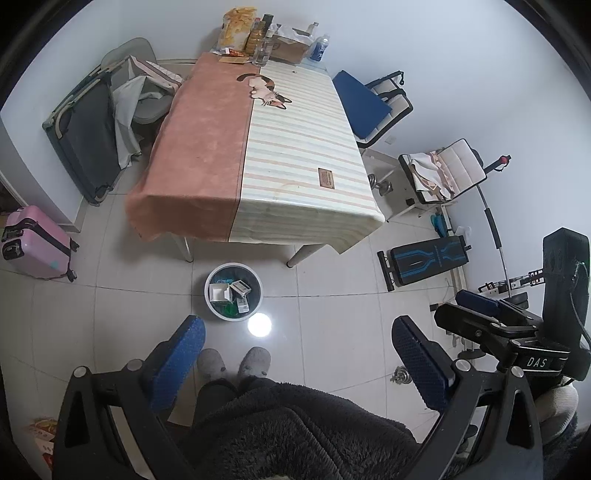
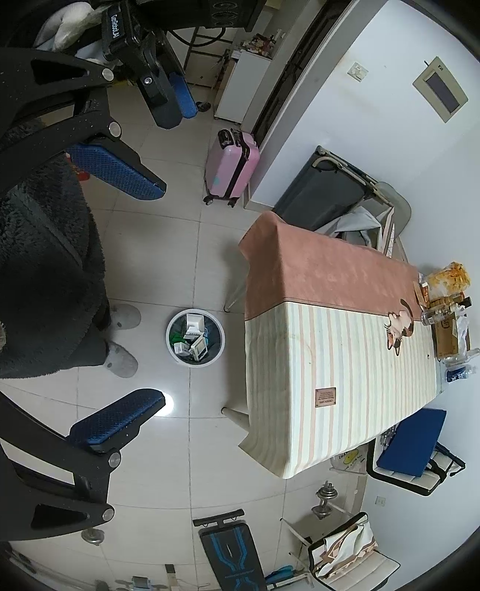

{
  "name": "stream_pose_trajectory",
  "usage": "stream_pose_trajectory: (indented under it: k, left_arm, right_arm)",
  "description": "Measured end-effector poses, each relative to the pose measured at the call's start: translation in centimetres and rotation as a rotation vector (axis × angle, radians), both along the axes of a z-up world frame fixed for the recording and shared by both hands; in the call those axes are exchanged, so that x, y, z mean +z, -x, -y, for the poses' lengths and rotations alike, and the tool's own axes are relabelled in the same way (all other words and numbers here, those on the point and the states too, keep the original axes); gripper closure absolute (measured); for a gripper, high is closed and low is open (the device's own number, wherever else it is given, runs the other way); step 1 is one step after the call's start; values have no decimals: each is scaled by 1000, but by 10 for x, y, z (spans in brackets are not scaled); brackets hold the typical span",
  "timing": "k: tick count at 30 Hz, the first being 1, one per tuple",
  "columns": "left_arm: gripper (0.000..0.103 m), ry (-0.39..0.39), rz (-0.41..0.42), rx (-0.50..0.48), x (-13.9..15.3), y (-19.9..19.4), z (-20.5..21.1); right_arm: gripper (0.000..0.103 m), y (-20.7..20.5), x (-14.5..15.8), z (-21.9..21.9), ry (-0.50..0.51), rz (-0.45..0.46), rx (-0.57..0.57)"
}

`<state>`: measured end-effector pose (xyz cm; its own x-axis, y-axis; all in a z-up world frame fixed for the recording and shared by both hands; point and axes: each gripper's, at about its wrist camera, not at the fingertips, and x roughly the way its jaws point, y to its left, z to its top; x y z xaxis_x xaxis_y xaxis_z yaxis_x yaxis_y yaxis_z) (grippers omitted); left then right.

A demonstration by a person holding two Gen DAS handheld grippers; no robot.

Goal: Collect trash

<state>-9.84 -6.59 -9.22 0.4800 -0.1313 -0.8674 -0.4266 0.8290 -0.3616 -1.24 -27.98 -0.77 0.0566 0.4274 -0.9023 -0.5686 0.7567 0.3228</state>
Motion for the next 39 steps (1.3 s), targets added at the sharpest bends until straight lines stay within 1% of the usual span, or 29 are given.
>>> stream_pose_trajectory:
  k: [18,39]
  left_arm:
    - [0,-5,-5,-28,-2,-4,8]
    - [0,3,1,-52,-1,-6,5]
  right_arm:
    - [0,7,1,0,9,-20,-41]
    - [0,11,3,1,1,-34,-62]
